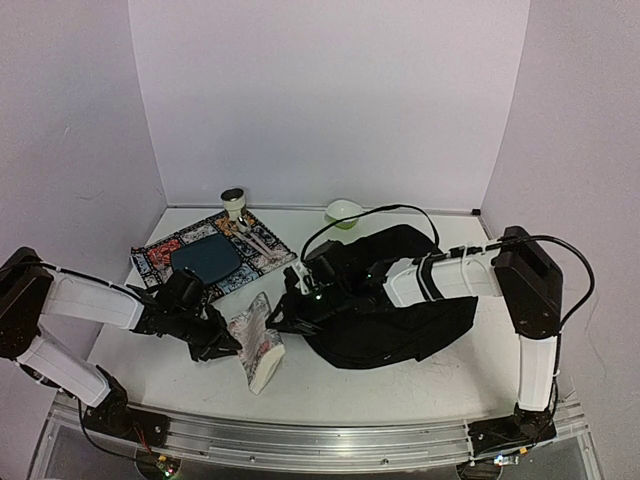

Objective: Pack the student bag
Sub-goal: Turn over the book at the center of the board.

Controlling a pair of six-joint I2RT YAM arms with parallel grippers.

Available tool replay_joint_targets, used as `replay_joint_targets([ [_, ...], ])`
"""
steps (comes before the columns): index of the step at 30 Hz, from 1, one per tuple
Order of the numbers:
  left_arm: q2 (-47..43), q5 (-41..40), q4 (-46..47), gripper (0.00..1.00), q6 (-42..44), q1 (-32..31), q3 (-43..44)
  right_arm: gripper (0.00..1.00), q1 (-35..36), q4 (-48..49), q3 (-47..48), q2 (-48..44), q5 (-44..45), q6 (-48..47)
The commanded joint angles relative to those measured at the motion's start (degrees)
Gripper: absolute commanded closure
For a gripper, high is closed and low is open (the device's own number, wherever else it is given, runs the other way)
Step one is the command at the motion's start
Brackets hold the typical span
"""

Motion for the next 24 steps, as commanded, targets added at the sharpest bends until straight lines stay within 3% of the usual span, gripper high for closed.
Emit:
replay_joint_targets([
  [1,2.76,2.57,9.36,0.88,-2.10,-1.83,-0.32,0.67,3.40,20.17,5.14,-2.00,-9.33,1.09],
  [7,2.48,2.40,9.50,0.88,-2.00,-1.85,-0.09,0.67,3.41,16.21,4.42,-0.68,-6.49,1.98],
  [17,1.21,1.53,9.43,0.85,-3.02,-1.85,-1.68,0.59,3.45,3.09,4.82,-2.71,1.09,-5.70],
  [24,-5.29,-2.07,8.30,0.67,-7.16,-1.82,-4.62,0.56,3.44,-1.15,5.99,-3.75,3.23,-9.26],
])
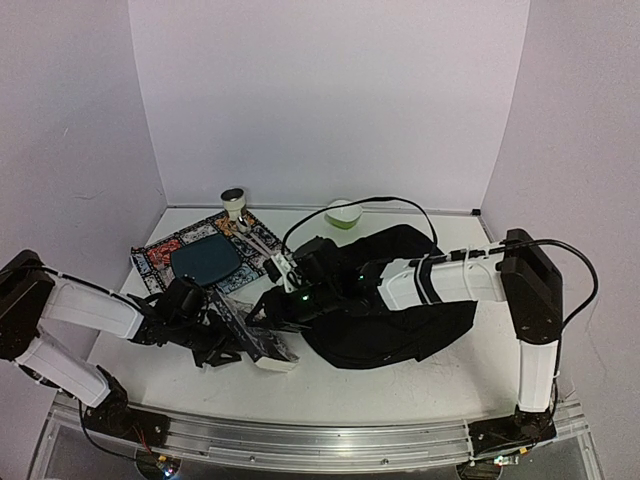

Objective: Pack the student bag
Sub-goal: Turn over the book at the center of the board.

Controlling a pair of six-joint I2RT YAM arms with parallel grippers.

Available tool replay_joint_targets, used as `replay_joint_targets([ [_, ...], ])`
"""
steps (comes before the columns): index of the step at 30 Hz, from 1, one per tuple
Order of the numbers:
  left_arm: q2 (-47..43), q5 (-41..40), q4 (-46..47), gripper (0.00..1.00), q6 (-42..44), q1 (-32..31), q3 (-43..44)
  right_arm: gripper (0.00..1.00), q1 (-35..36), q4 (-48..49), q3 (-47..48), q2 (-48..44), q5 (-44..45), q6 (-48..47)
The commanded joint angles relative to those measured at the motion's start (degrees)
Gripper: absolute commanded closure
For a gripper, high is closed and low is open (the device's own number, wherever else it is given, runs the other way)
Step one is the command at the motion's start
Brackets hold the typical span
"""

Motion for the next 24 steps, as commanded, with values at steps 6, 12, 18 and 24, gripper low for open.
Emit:
replay_joint_targets([
  [6,-12.42,-7.79,-4.37,0.50,-6.20,-0.03,-0.60,0.57,0.15,-5.35,2.15,-1.49,2.45,-4.31],
  [12,-18.52,-11.22,-5.37,0.35,-9.15,-0.05,-1.51,0.57,0.12,-5.99,1.69,1.39,2.63,-4.33],
  [18,-15.32,-11.05,-5.14,0.26,-7.64,-0.04,0.04,0.58,0.14,-6.09,0.42,2.25,4.51,-3.59],
  [24,-13.71,-15.44,-9.00,0.24,-4.98,-0.03,0.32,0.51,0.03,-9.51,-0.95,-0.76,10.41,-3.70],
])
